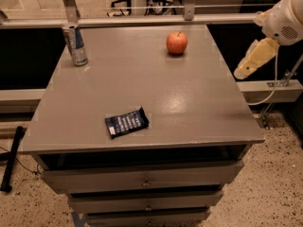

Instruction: Move apple near rxbar blueberry

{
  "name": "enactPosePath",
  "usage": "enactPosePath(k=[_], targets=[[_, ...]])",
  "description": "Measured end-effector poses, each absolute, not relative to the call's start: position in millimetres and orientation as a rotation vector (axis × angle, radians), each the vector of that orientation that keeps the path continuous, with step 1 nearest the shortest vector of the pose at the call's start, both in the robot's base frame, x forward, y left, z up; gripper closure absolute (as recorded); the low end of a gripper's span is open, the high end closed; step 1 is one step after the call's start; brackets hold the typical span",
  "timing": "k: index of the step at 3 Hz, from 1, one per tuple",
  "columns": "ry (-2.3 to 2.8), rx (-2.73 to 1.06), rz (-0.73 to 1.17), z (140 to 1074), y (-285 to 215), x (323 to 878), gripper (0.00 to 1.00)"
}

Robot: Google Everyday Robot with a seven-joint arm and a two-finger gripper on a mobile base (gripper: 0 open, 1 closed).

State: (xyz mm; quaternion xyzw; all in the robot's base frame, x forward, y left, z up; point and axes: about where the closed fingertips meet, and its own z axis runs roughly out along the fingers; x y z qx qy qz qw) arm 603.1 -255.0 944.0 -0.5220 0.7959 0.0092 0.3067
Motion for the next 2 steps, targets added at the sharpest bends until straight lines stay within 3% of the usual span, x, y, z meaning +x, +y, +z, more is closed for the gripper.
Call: enactPosePath(k=[2], targets=[[1.973,-1.044,0.277,911.3,-234.9,695.5,0.00]])
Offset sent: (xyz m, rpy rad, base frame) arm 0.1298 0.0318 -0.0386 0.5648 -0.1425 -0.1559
